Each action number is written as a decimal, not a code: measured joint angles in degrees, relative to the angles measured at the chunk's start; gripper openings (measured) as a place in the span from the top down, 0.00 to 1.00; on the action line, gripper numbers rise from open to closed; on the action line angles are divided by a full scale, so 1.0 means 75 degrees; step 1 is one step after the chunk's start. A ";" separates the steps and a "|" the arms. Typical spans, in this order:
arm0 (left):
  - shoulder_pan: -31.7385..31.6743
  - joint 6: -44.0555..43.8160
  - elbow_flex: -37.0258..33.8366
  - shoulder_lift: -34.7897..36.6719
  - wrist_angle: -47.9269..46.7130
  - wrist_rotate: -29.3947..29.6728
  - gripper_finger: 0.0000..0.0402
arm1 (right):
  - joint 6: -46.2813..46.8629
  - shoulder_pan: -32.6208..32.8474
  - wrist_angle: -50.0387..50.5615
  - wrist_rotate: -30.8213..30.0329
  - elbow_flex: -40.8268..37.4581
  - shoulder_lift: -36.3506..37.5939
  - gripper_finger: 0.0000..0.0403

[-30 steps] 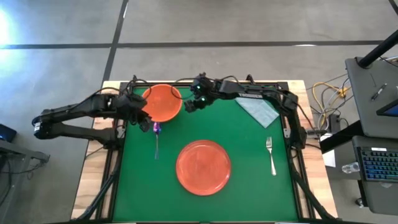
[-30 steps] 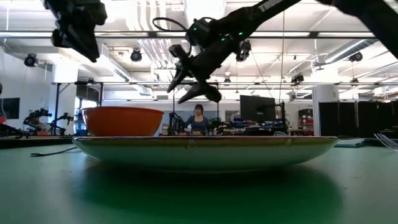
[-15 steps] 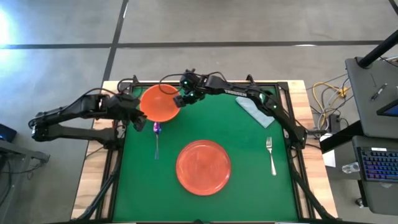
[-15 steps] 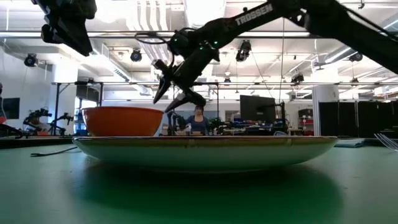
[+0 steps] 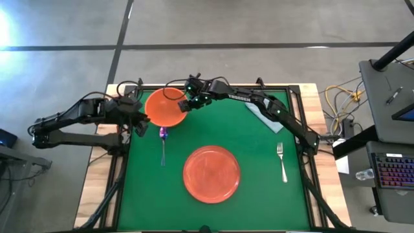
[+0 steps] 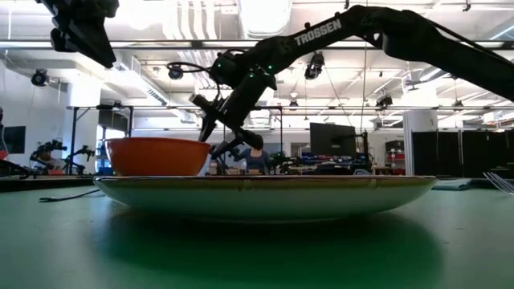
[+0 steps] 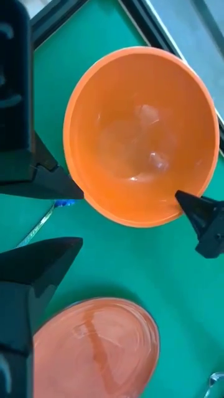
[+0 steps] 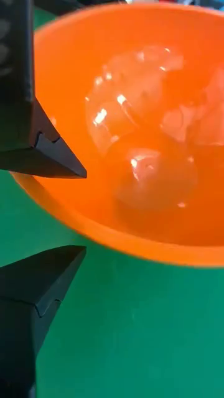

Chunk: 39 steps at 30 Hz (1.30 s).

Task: Set table place
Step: Put the orange bowl on the orange plate

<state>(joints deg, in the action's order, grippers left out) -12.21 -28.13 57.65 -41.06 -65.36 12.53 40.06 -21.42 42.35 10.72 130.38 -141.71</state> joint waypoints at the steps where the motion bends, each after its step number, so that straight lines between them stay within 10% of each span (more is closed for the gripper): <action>1: 0.0000 0.0071 0.0000 -0.0003 0.0000 0.0002 0.77 | 0.0000 0.0001 0.0015 -0.0168 -0.0001 0.0000 0.56; 22: -0.0009 0.0636 0.0006 -0.0020 0.0044 0.0191 0.77 | -0.0625 -0.0102 0.0661 -0.1473 0.0008 0.0003 0.96; 39: -0.0009 0.0628 0.0006 -0.0252 0.0093 0.0371 0.77 | -0.2631 0.0361 0.3845 -0.0345 -0.0001 0.1620 0.97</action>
<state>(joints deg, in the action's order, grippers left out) -12.27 -23.42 57.69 -42.95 -64.66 15.32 20.33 -18.71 71.18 8.14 130.37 -129.56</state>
